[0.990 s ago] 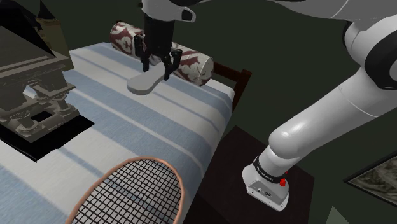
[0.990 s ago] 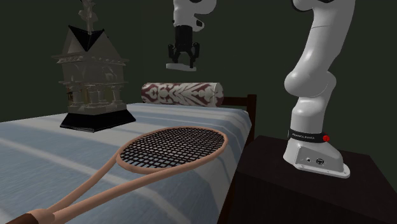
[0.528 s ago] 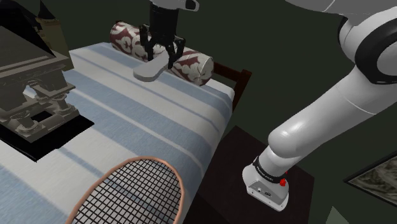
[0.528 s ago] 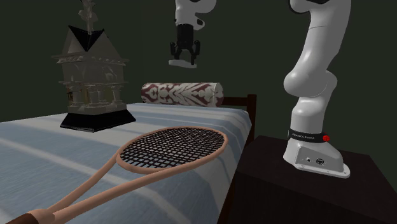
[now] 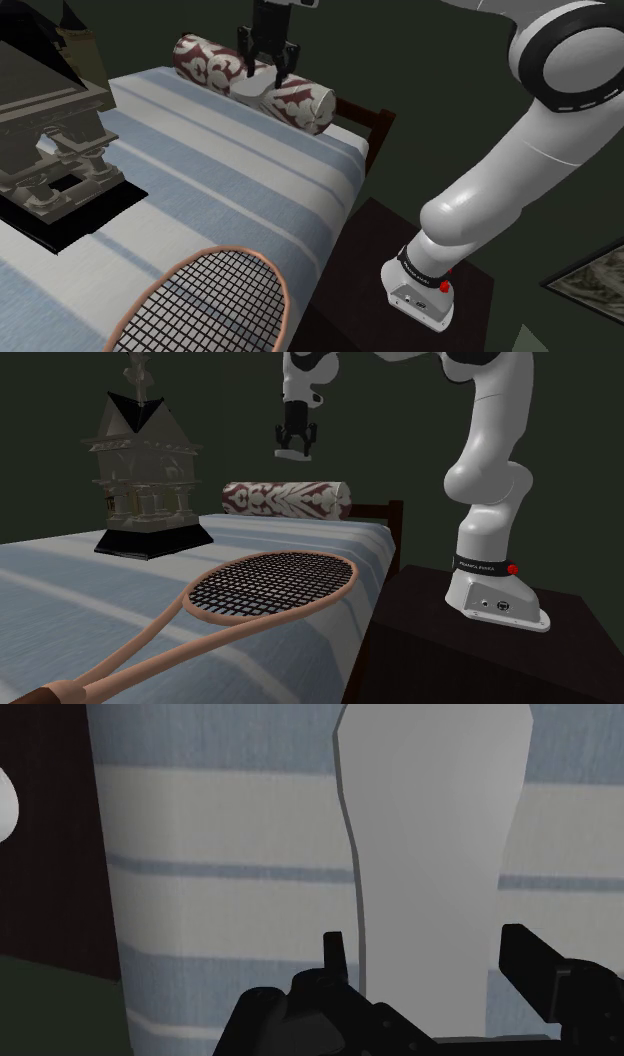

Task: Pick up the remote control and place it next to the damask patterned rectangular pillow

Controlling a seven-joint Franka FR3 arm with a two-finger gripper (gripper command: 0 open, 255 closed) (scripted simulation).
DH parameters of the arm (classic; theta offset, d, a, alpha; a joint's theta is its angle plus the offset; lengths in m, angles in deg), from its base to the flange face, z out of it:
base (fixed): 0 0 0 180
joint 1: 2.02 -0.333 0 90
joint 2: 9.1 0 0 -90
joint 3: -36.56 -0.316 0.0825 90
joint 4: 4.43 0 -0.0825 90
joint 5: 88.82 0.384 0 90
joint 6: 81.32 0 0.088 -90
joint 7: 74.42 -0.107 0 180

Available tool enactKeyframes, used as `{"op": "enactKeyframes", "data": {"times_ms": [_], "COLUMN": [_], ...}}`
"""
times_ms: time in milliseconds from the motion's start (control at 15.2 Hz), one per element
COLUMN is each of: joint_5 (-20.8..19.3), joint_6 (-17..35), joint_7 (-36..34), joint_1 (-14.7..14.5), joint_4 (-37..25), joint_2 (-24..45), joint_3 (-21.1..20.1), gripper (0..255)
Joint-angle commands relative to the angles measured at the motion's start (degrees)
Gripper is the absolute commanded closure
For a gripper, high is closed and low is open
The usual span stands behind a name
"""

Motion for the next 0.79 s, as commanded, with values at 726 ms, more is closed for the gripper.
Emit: {"op": "enactKeyframes", "data": {"times_ms": [726], "joint_5": [-2.4], "joint_6": [6.4], "joint_7": [3.8], "joint_1": [2.0], "joint_4": [3.2], "joint_2": [3.9], "joint_3": [2.1], "gripper": [255]}}
